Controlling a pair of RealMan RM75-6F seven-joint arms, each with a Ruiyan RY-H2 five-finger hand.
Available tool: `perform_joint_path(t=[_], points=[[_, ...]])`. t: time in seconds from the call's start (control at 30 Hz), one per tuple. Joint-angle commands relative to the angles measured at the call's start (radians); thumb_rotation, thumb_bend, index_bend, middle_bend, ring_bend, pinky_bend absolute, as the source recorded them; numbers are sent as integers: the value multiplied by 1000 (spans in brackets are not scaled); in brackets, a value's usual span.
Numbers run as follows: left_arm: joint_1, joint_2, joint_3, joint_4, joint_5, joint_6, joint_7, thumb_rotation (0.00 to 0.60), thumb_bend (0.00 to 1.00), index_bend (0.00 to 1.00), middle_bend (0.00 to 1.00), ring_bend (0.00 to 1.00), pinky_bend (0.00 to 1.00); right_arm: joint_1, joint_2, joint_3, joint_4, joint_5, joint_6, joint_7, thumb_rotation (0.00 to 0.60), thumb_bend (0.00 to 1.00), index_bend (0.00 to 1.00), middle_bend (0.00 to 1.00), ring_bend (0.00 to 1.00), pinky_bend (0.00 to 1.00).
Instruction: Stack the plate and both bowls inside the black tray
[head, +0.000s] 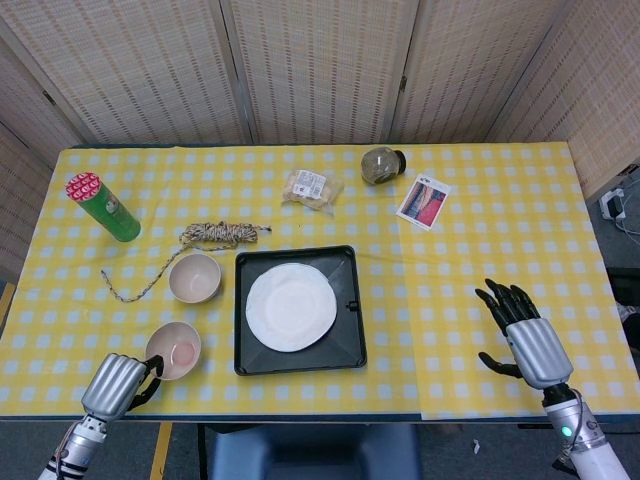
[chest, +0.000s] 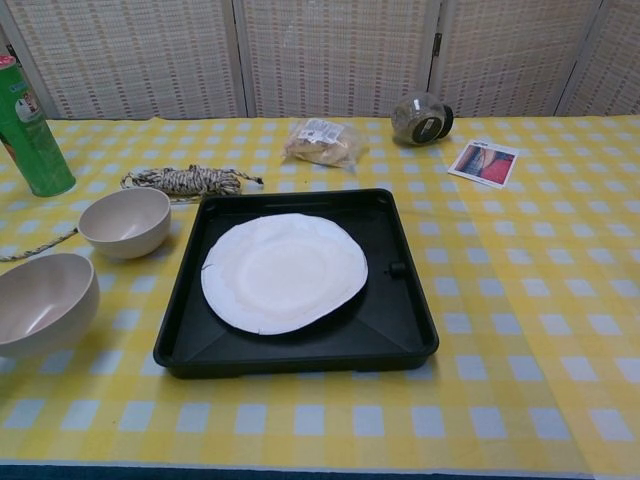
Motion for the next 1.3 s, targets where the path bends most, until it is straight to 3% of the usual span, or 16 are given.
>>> perform_joint_path(t=[0.03,0.33,0.63,0.97,1.3], points=[[-3,4,-2,-16,4,4,2,600,462,625,1000,958,1000,-2,3,2,-2,-2,6,3,600,251,5,0,0,0],[-38,44,-42,-157,22,7,136,600,462,625,1000,962,1000,-7,10,-2,-7,-18,17,14,600,251,5,0,0,0],[-130,55,-114,-279,19,-73,236,600,463,626,1000,962,1000,-21,17,-2,-18,-35,48,17,600,251,5,0,0,0],[-240,-49,-194,-293,-92,-220,354,600,464,625,1000,962,1000,-35,47,6,-24,-23,70,61,600,251,5,0,0,0],[-328,-162,-227,-254,-146,-302,441,600,464,625,1000,962,1000,-54,65,13,-23,1,83,76,600,251,5,0,0,0]])
